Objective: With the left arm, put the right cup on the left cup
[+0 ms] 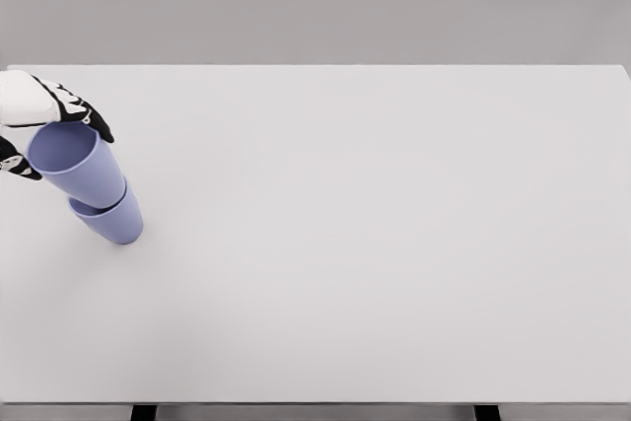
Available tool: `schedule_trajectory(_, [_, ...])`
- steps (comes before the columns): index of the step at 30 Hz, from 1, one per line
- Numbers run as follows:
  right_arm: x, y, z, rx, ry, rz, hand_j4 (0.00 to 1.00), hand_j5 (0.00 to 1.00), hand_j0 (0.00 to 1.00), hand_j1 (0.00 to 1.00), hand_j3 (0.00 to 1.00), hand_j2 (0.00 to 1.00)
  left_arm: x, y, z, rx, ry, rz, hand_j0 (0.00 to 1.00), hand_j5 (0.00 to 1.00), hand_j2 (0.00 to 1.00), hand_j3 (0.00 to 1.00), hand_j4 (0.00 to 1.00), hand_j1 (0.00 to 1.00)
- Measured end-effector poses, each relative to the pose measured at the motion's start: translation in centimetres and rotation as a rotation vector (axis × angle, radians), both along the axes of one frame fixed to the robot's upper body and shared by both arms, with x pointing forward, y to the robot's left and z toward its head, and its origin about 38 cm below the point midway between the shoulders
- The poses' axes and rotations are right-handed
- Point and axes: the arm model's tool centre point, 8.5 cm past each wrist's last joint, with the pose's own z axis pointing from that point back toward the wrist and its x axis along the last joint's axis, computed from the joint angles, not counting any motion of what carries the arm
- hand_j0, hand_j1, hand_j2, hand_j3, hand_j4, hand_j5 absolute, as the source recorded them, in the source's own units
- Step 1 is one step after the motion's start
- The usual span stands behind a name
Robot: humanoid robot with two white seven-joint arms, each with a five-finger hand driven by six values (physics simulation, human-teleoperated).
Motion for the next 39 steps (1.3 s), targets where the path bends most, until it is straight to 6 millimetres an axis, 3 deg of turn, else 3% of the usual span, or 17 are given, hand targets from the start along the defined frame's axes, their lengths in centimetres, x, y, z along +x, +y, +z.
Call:
schedule_trajectory(23, [-0.1,0.0,0.0,0.000,0.002,0.000,1.00,1.00,1.00,1.00,1.00,1.00,0.7,1.3,-0.9,0.012,0.019,0.054,0.73,0.73,0.73,0.73,0.73,0.73])
schedule_trajectory(39, [0.0,0.0,0.0,0.000,0.000,0.000,1.00,1.00,1.00,1.00,1.00,1.00,0.7,1.2,-1.0,0.009,0.020,0.050,0.73,0.73,0.73,0.73,0.73,0.73])
